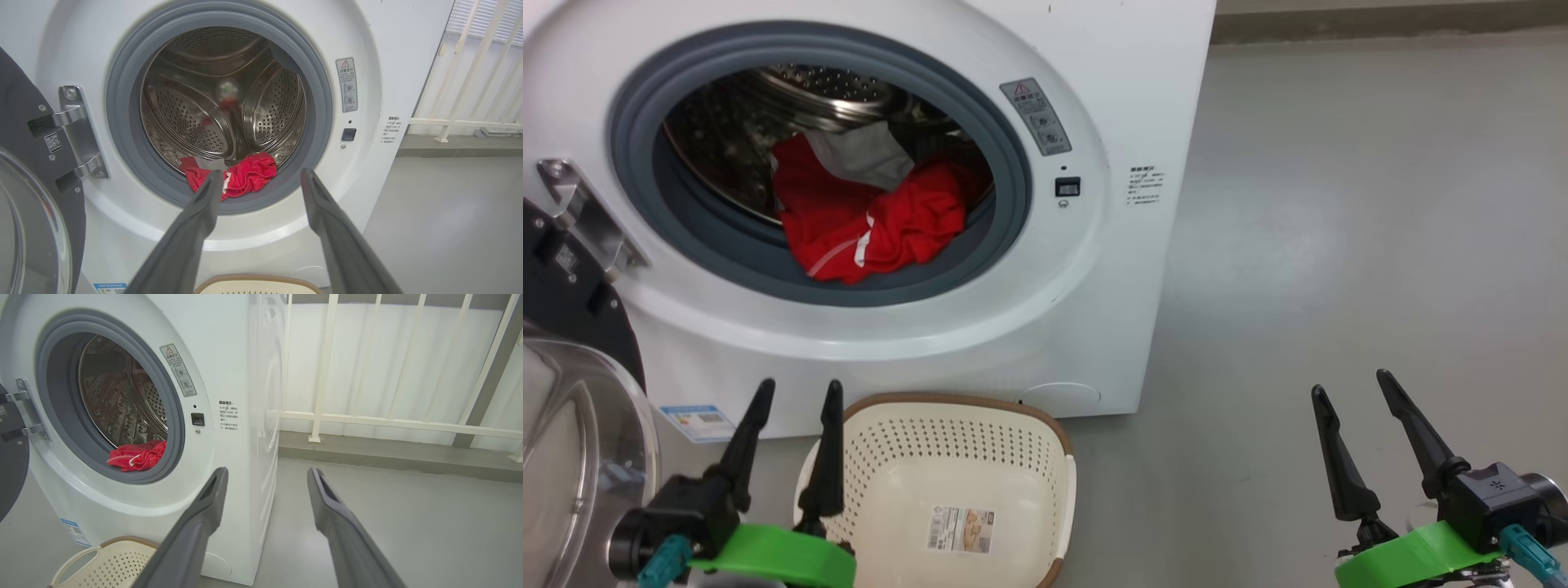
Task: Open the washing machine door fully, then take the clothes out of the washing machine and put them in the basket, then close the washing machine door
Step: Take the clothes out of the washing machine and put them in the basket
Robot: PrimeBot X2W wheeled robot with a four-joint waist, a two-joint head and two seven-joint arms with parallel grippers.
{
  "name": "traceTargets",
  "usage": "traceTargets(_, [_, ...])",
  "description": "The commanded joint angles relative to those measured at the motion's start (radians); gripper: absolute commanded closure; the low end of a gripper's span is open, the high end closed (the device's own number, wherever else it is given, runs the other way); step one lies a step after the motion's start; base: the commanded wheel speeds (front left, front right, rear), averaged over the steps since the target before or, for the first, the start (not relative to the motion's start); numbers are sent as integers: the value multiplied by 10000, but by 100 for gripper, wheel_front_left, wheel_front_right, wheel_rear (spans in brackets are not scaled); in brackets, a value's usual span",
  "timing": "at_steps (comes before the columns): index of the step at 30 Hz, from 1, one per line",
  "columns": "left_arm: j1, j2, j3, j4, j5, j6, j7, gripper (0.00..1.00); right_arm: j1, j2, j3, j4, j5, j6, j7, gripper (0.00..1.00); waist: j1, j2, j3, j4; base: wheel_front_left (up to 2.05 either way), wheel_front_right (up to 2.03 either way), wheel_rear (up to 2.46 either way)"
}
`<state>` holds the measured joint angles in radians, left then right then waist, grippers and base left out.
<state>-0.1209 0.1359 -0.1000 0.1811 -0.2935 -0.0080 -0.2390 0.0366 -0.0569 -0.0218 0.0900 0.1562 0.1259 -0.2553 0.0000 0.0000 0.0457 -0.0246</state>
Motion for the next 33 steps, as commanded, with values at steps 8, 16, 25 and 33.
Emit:
traceTargets(8, [-1556,70,257,324,-15,73,-69,0,-865,-237,344,-379,5,48,-65,0,0,0,810,303,0,0,0])
traceTargets(16, [-2964,-78,329,1095,-8,158,-172,0,-1371,-437,418,-514,-1,48,-65,0,0,0,1737,363,0,0,0])
traceTargets(25, [-4843,-304,321,1939,323,125,-223,0,-2006,-555,574,-580,20,48,-65,0,0,0,2883,286,0,0,0])
traceTargets(33, [-6223,-274,693,2705,651,63,-226,0,-2487,-599,804,-656,50,48,-65,0,0,0,3684,82,0,0,0])
